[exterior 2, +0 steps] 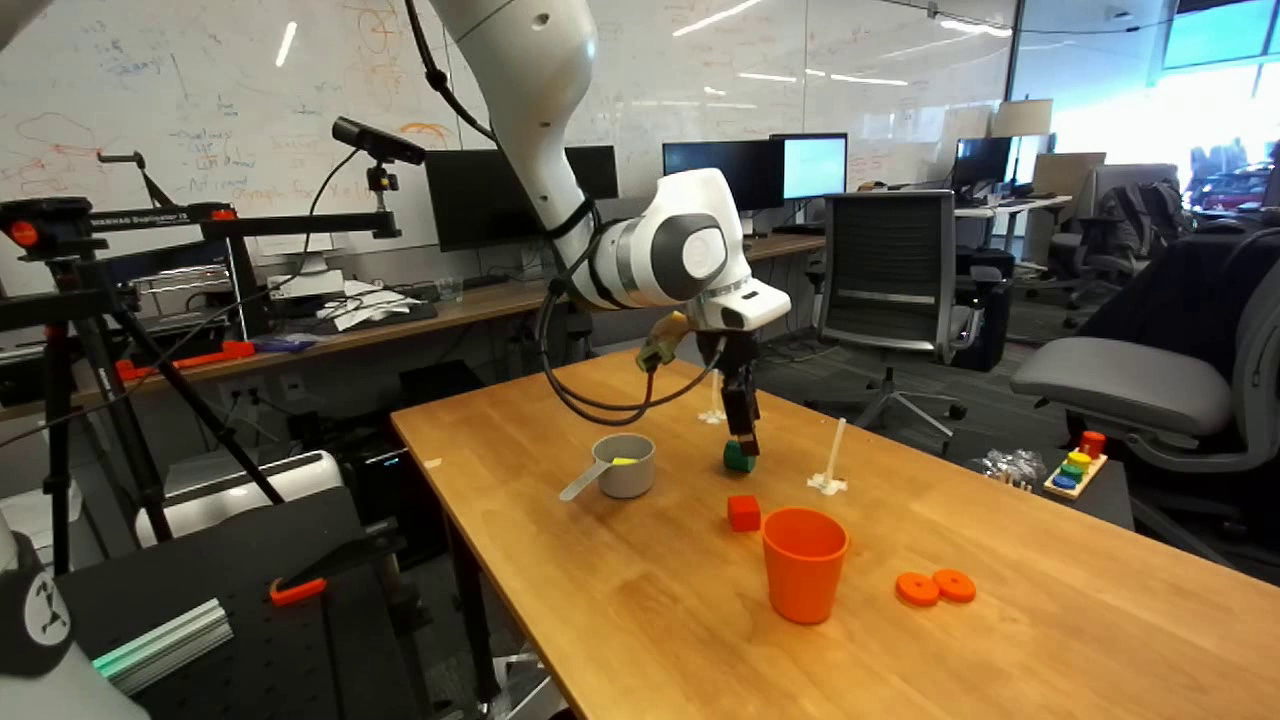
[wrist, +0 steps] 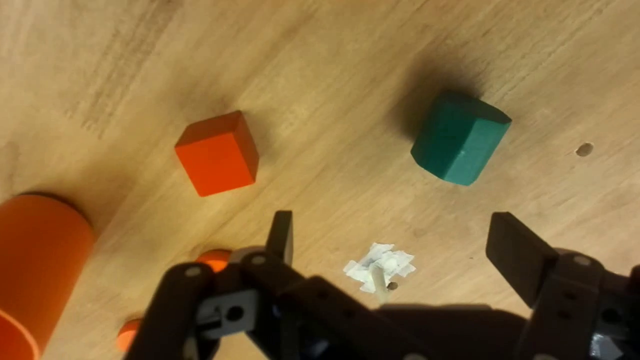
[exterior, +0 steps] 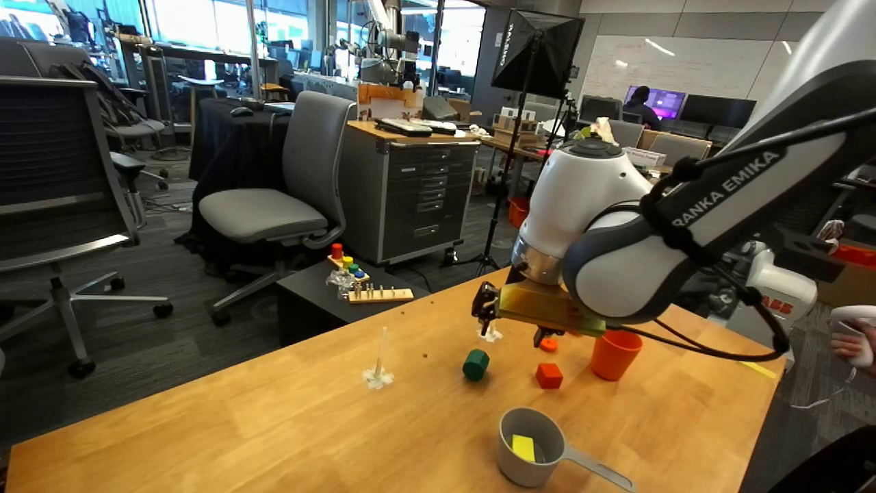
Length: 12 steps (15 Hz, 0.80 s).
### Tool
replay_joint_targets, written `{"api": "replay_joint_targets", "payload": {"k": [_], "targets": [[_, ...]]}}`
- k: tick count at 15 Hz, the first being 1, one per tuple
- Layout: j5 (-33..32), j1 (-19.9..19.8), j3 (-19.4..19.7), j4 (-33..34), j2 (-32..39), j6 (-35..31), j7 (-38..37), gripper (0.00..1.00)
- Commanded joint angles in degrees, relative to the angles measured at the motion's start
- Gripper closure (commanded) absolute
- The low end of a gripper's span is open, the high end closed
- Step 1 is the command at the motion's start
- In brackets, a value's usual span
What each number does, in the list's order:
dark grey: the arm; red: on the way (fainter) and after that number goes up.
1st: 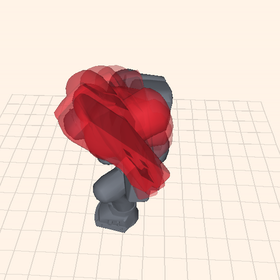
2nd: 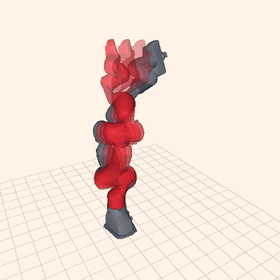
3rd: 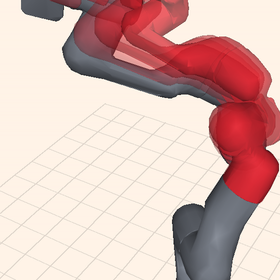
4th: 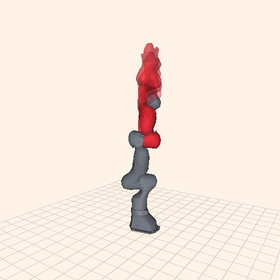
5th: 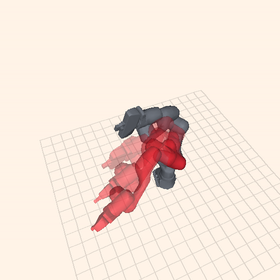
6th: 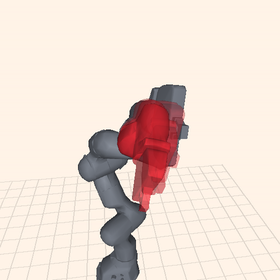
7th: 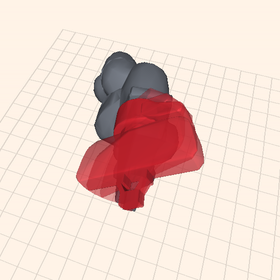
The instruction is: Get the yellow, green and orange blocks from the table and put them in the gray pot
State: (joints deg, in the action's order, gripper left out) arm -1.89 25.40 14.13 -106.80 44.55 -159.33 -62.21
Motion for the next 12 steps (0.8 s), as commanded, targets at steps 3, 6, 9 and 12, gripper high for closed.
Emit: {"api": "replay_joint_targets", "payload": {"k": [3, 6, 9, 12], "targets": [[3.05, -2.86, -2.93, 12.31, 8.74, 1.01, -2.25, 0.0], [5.78, -3.54, -4.53, 15.91, 11.8, 0.06, -4.24, 0.0], [8.02, -4.55, -6.42, 18.54, 13.78, 0.38, -5.27, 0.0], [9.23, -4.79, -7.13, 19.28, 14.62, 0.51, -6.28, 0.0]]}}
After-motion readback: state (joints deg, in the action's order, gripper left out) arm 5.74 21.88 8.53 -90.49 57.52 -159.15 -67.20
